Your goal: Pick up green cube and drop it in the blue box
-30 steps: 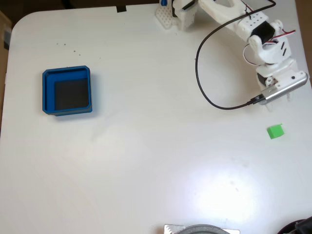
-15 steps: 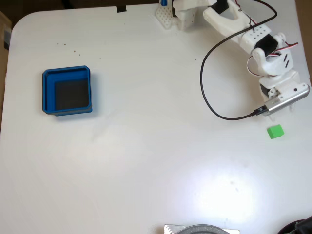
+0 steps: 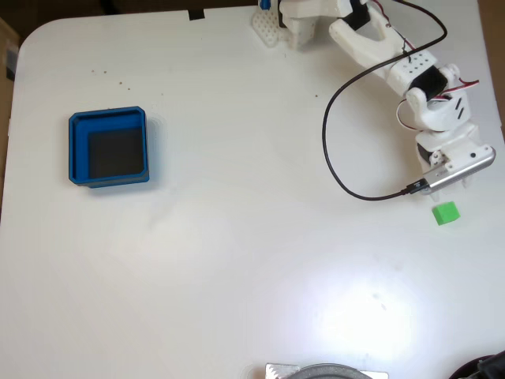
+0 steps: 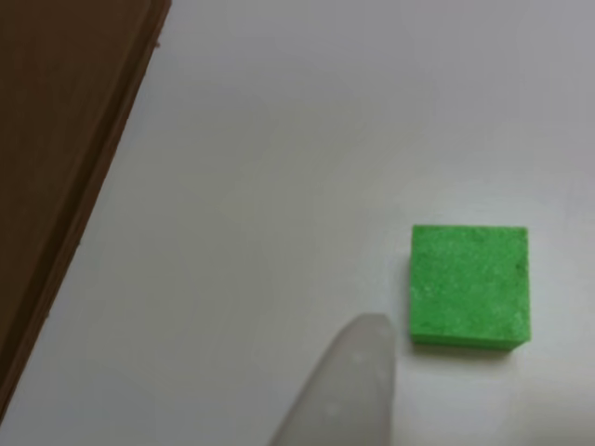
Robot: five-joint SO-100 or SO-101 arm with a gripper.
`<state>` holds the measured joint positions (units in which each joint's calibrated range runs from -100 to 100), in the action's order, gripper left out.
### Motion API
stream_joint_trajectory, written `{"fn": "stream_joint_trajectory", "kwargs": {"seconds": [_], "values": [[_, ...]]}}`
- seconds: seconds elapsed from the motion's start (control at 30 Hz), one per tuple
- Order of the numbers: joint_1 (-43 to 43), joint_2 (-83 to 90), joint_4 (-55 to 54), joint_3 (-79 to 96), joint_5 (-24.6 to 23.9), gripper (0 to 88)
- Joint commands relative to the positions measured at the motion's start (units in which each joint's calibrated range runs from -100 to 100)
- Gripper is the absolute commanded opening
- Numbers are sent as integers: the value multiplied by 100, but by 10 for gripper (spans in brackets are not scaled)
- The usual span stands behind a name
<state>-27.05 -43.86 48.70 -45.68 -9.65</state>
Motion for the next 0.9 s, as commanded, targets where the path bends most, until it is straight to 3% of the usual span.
{"fn": "stream_joint_trajectory", "kwargs": {"seconds": [0.0,0.87], "values": [[72,113,-23,-441,-15,262],[125,-798,-47,-1150,24,262]]}}
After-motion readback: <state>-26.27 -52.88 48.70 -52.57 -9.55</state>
